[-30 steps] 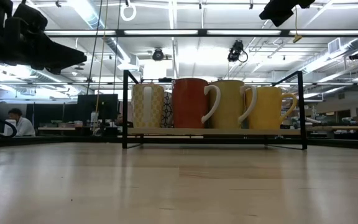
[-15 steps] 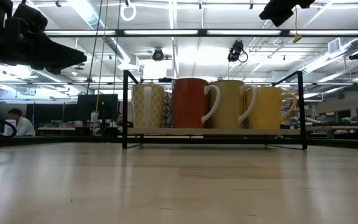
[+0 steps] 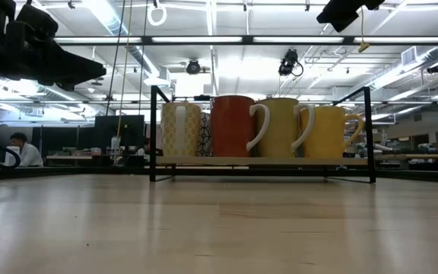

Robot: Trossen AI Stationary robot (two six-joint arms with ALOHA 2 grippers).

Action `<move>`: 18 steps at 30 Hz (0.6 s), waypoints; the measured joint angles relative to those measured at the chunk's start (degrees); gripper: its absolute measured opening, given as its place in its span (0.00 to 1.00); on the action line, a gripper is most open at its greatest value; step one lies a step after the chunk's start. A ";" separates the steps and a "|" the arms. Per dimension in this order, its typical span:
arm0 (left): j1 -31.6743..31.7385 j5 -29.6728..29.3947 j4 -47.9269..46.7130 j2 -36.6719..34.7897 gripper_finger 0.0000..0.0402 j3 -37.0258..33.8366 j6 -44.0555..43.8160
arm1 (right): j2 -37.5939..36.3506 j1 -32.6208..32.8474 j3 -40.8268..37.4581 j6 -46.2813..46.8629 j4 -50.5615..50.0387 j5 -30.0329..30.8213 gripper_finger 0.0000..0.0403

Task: Place coffee mugs
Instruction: Return to Home Position

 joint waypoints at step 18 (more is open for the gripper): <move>0.00 -0.02 0.00 0.07 0.30 0.00 0.00 | -10.35 -6.86 -3.24 1.48 8.01 -2.98 0.34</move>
